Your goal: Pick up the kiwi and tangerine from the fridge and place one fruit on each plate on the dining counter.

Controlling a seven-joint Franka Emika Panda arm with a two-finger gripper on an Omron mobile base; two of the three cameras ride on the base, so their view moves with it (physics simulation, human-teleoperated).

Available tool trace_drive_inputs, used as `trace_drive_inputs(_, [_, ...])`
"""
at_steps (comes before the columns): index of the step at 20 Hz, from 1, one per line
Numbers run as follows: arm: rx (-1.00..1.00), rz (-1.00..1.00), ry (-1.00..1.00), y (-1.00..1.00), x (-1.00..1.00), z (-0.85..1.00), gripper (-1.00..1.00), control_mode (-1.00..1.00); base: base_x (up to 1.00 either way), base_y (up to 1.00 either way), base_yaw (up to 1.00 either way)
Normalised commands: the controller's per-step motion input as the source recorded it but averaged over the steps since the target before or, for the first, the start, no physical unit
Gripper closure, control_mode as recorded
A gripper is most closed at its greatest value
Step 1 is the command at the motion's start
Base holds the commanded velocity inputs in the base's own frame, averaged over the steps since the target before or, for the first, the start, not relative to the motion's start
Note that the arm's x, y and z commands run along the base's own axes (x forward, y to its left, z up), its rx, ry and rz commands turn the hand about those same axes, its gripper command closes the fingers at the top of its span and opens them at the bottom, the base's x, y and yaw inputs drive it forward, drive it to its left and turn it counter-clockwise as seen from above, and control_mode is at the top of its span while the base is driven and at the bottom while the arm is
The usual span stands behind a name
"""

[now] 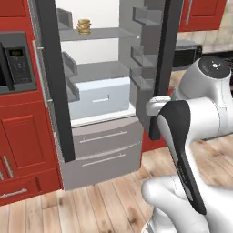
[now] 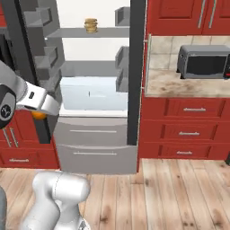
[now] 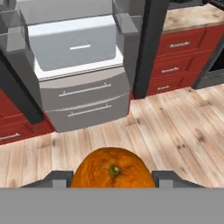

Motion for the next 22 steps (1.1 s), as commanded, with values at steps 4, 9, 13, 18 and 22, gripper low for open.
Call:
trace_drive_inputs(4, [0.00,0.00,0.00,0.00,0.00,0.00,1.00,1.00,-0.91,-0.03,-0.67])
trace_drive_inputs(9, [0.00,0.00,0.00,0.00,0.00,0.00,1.00,1.00,-0.85,-0.02,-0.69])
trace_drive_inputs(13, [0.00,0.00,0.00,0.00,0.00,0.00,1.00,1.00,-0.85,-0.11,-0.67])
trace_drive_inputs(18, [0.00,0.00,0.00,0.00,0.00,0.00,1.00,1.00,-0.91,-0.34,-0.61])
trace_drive_inputs(22, [0.00,0.00,0.00,0.00,0.00,0.00,1.00,1.00,-0.93,-0.47,-0.57])
